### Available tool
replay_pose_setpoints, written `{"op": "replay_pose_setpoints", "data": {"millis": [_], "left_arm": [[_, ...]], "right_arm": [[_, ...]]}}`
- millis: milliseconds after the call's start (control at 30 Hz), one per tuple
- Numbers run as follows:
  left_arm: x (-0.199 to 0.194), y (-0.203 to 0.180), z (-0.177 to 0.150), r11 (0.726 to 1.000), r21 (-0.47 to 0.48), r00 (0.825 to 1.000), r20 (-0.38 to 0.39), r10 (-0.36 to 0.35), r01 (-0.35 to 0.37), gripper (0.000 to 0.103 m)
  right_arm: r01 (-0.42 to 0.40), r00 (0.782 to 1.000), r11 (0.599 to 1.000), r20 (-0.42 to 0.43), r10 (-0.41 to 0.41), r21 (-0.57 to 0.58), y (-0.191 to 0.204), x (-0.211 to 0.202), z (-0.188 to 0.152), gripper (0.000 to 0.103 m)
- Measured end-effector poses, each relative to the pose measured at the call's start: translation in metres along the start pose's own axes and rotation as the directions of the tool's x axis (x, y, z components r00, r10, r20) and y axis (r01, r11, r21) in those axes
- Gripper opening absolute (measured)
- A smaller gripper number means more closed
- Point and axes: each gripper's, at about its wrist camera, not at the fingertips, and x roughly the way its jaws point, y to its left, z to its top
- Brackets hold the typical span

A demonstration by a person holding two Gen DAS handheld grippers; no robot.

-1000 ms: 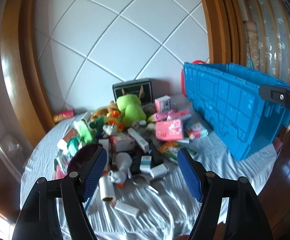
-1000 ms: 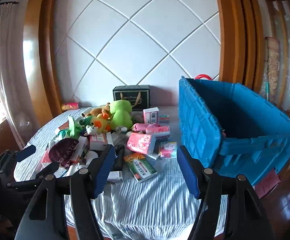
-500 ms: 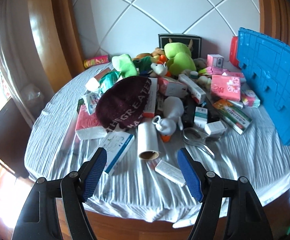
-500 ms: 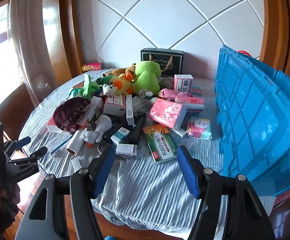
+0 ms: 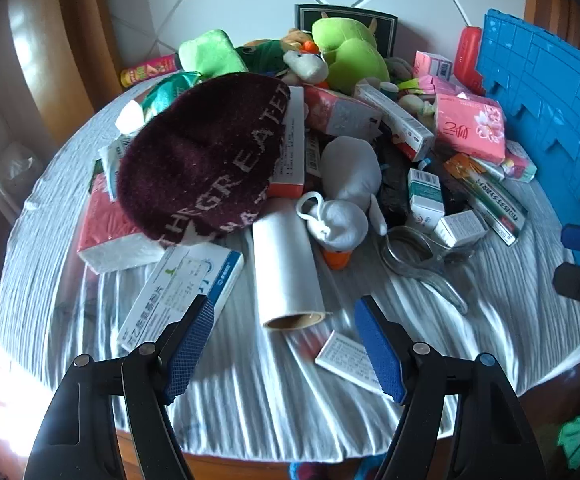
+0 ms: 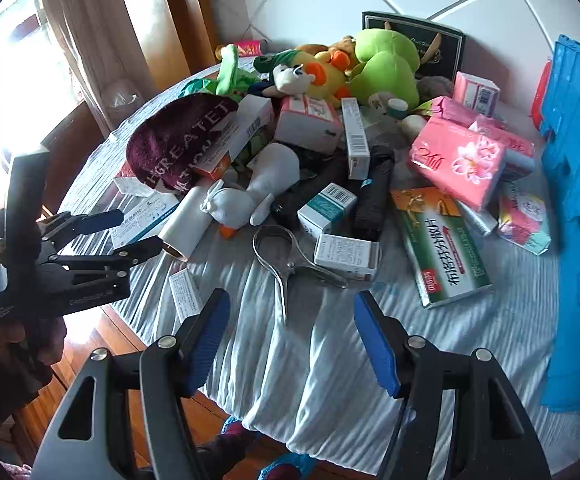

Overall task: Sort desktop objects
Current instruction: 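Move both tools back over the remaining items on the table, then grasp the metal clip with the right tool while the left tool grasps the white paper roll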

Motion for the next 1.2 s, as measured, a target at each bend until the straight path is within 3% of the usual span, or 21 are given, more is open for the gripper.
{"op": "replay_pose_setpoints", "data": {"millis": [233,533,800,900,933,1000,1200], "left_arm": [[0.038,0.004,0.009,0.999,0.010,0.997,-0.061,-0.043,0.044,0.073],[0.066,0.009,0.010,0.997,-0.007,0.991,-0.116,-0.071,0.071,0.073],[0.086,0.008,0.015,0.997,-0.057,0.986,-0.159,-0.056,0.048,0.073],[0.092,0.001,0.019,0.999,-0.046,0.987,-0.158,-0.020,0.013,0.073],[0.092,-0.002,0.020,0.999,-0.042,0.989,-0.150,-0.008,0.002,0.066],[0.090,-0.005,0.023,0.999,-0.044,0.991,-0.136,-0.005,-0.001,0.045],[0.071,-0.006,0.015,1.000,-0.017,0.994,-0.105,0.011,-0.013,0.045]], "right_arm": [[-0.079,0.995,0.988,-0.067,0.071,-0.134,0.027,0.057,0.024,0.064],[-0.191,0.965,0.964,-0.216,0.149,-0.187,0.016,0.123,0.044,0.064],[-0.154,0.961,0.948,-0.265,0.078,-0.278,0.013,0.147,0.038,0.063],[-0.133,0.962,0.948,-0.267,0.054,-0.288,0.011,0.150,0.037,0.050],[-0.123,0.964,0.951,-0.261,0.047,-0.284,0.010,0.150,0.038,0.045],[-0.105,0.966,0.948,-0.257,0.026,-0.300,0.012,0.146,0.037,0.044],[-0.102,0.977,0.951,-0.211,0.040,-0.293,0.012,0.119,0.029,0.044]]}}
